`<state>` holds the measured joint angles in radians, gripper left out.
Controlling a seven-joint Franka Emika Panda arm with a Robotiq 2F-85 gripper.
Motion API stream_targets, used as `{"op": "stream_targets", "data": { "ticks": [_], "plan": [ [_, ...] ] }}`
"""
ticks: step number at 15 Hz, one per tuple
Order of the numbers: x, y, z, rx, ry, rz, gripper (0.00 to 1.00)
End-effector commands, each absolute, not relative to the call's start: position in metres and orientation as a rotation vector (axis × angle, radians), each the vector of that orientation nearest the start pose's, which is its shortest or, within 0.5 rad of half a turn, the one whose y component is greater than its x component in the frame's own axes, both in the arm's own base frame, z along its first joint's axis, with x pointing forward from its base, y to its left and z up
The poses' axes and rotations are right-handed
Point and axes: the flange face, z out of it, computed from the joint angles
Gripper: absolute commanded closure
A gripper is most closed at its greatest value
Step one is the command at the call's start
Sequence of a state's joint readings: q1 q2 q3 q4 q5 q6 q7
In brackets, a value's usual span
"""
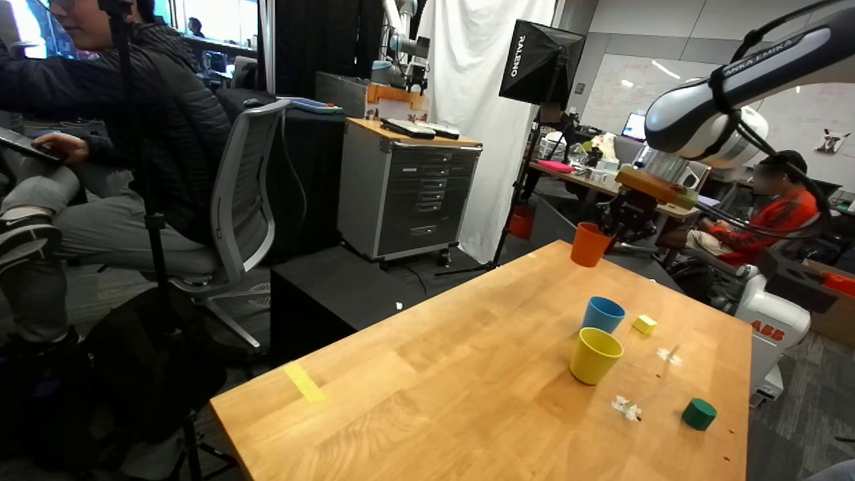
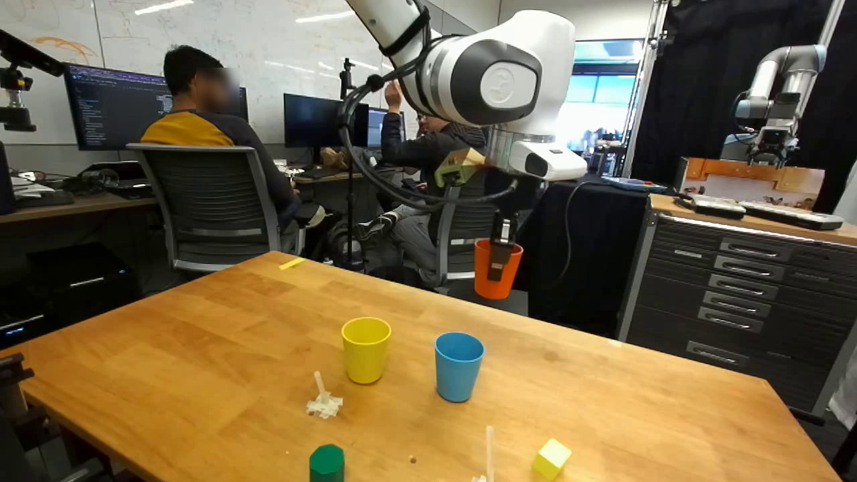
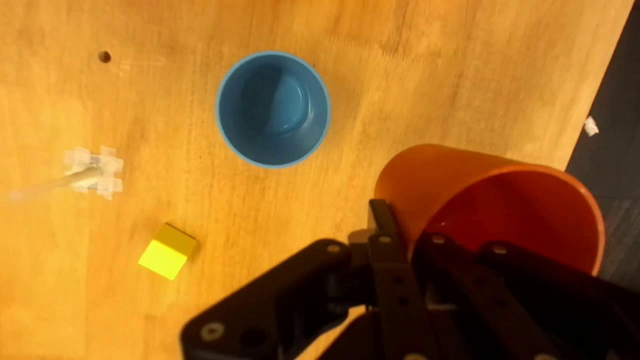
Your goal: Stack the cups together
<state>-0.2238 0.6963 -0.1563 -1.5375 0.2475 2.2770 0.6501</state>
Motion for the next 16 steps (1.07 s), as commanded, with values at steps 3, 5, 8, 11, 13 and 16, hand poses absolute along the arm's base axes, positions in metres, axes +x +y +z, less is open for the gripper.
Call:
{"op": "stream_targets", "data": {
  "ticks": [3, 5, 8, 11, 13, 16],
  "plan": [
    [0.654, -0.229, 0.272, -2.570, 1.613, 0.073, 0.94],
    [0.648, -0.226, 0.269, -2.581, 1.617, 0.083, 0.94],
    [0.634, -0.219, 0.261, -2.602, 1.620, 0.114, 0.94],
    [0.621, -0.213, 0.256, -2.616, 1.631, 0.123, 0.94],
    [0.613, -0.215, 0.254, -2.622, 1.643, 0.129, 0.94],
    [0.600, -0.225, 0.252, -2.637, 1.694, 0.080, 0.94]
  ]
}}
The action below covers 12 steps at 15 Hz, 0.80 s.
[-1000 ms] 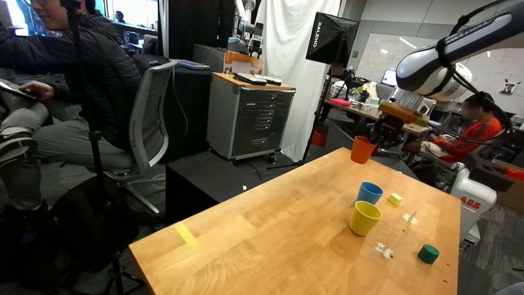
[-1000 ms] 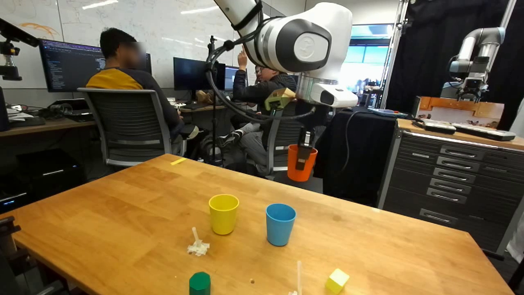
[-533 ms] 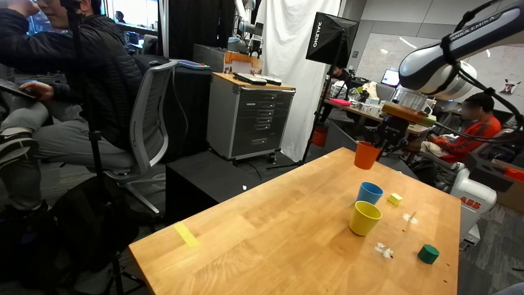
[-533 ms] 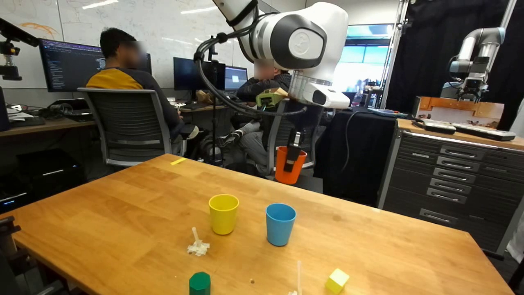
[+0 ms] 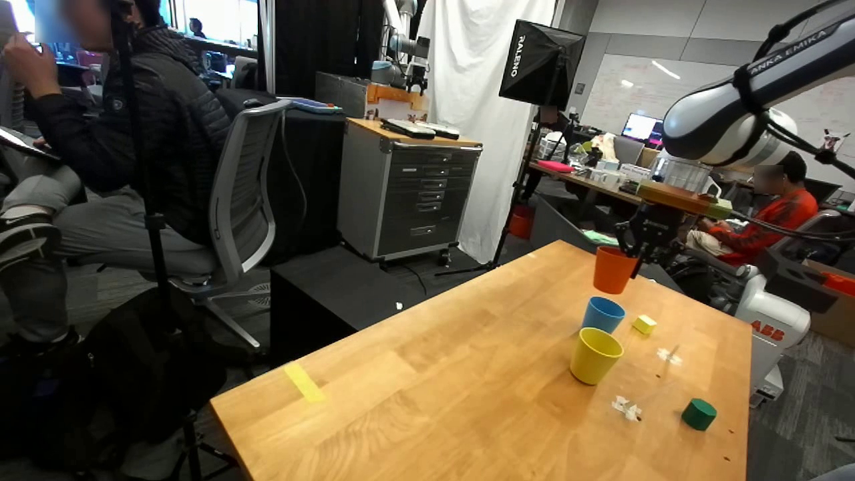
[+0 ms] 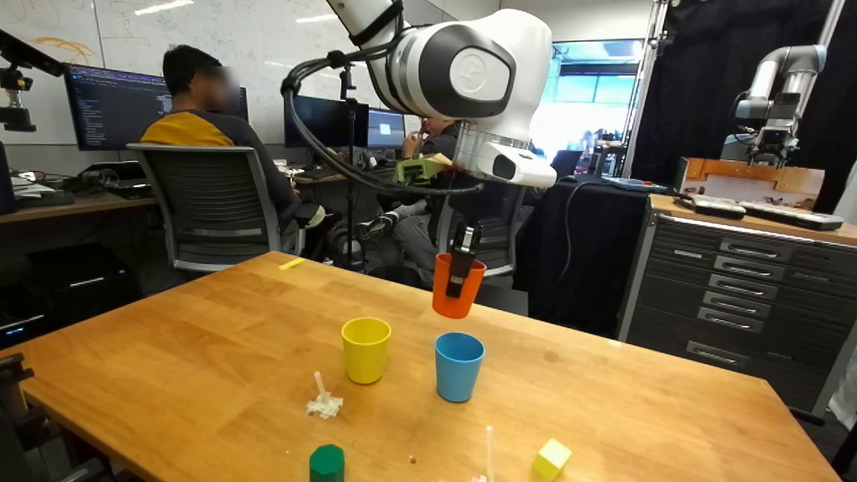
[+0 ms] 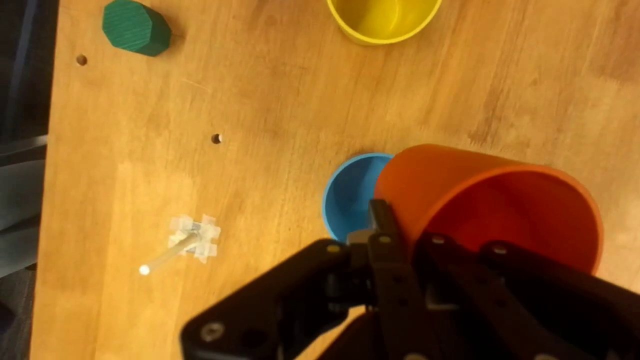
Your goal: Stack the cups together
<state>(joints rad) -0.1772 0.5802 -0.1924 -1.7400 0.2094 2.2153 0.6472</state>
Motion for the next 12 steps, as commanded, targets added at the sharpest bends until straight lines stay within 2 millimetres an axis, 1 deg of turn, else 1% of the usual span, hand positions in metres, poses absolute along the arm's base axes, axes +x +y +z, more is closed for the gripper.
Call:
{"op": "stream_targets", "data": {
  "ticks": [1, 3, 5, 9, 12],
  "plan": [
    [0.595, -0.230, 0.253, -2.644, 1.710, 0.056, 0.94],
    [0.589, -0.240, 0.249, -2.652, 1.731, 0.031, 0.94],
    [0.585, -0.244, 0.239, -2.667, 1.728, 0.033, 0.94],
    [0.577, -0.243, 0.220, -2.686, 1.724, 0.069, 0.94],
    [0.571, -0.244, 0.210, -2.689, 1.727, 0.080, 0.94]
  ]
}}
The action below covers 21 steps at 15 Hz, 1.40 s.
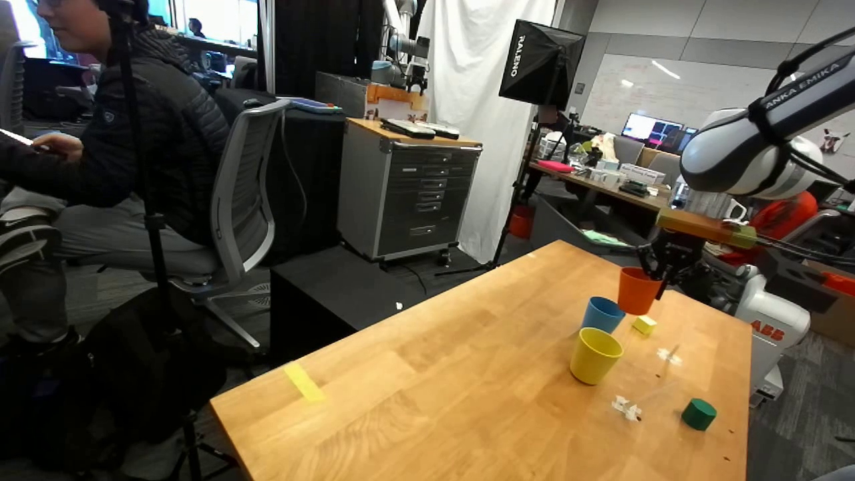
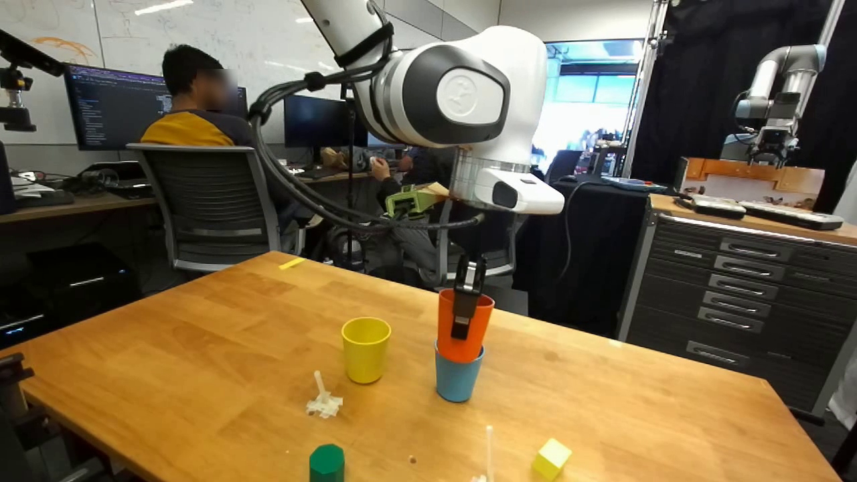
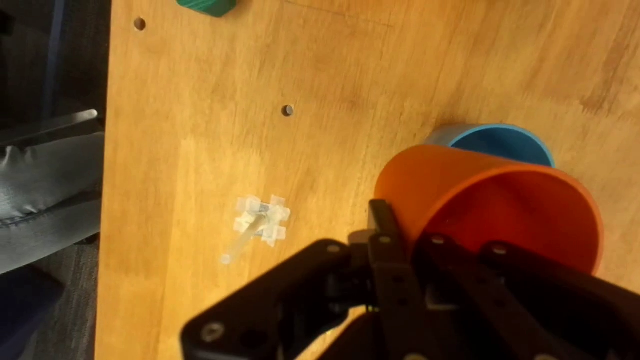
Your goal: Stack the cups together
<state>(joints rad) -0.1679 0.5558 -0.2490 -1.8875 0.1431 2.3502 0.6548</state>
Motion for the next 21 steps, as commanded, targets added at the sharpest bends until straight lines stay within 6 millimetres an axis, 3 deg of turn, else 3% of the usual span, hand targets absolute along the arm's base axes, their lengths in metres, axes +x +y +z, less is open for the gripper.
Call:
{"op": "stream_targets", "data": {
  "ticks": [1, 10, 21],
  "plan": [
    [0.569, -0.245, 0.209, -2.688, 1.729, 0.069, 0.94],
    [0.579, -0.246, 0.215, -2.675, 1.711, -0.013, 0.94],
    [0.598, -0.239, 0.199, -2.670, 1.679, -0.015, 0.94]
  ]
}}
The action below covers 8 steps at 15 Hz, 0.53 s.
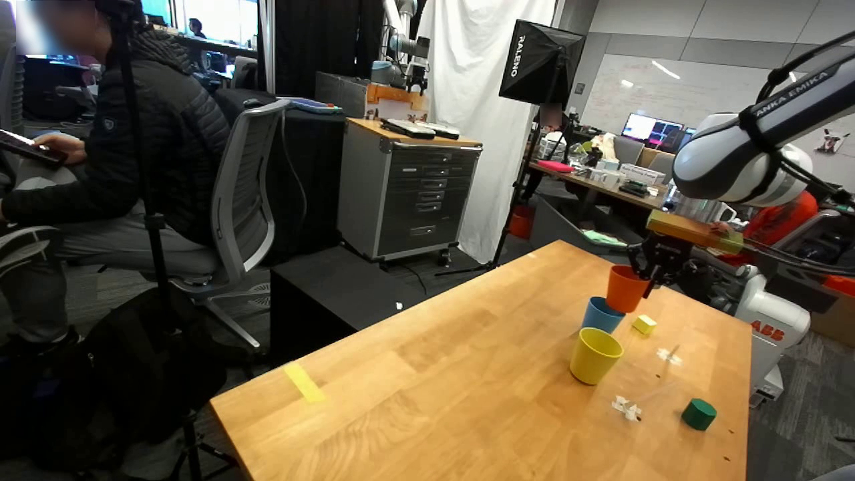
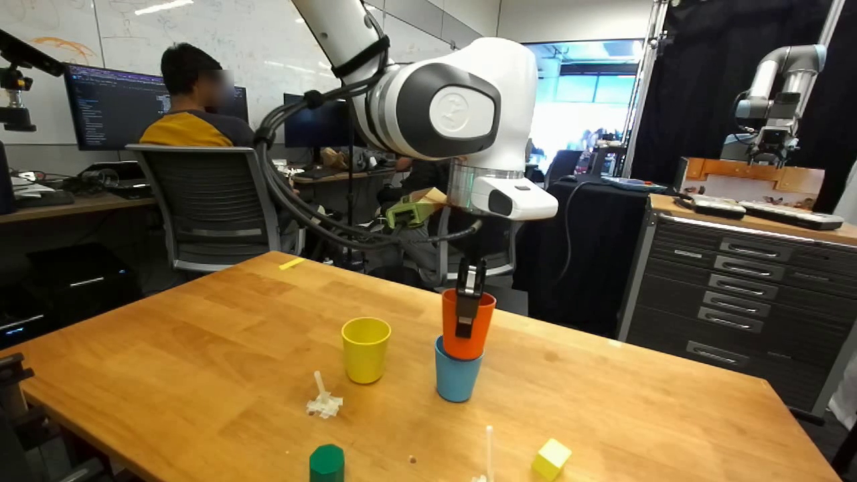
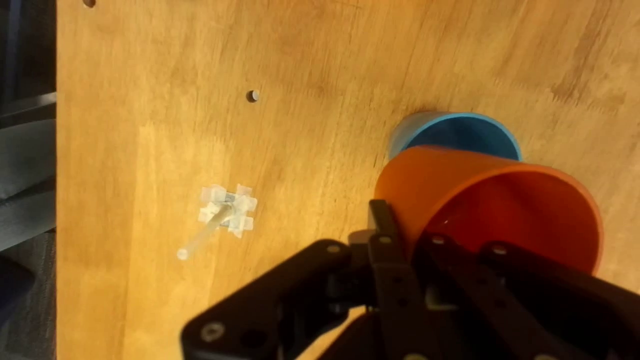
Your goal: Stack the cups together
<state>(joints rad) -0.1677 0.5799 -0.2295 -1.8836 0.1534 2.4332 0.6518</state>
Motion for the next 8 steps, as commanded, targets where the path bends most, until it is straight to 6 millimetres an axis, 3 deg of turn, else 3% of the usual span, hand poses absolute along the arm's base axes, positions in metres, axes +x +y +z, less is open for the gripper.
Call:
{"op": "stream_targets", "data": {
  "ticks": [1, 5, 8],
  "plan": [
    [0.599, -0.239, 0.196, -2.672, 1.677, -0.010, 0.94],
    [0.604, -0.236, 0.185, -2.656, 1.654, 0.022, 0.94],
    [0.610, -0.231, 0.187, -2.656, 1.630, 0.003, 0.94]
  ]
}}
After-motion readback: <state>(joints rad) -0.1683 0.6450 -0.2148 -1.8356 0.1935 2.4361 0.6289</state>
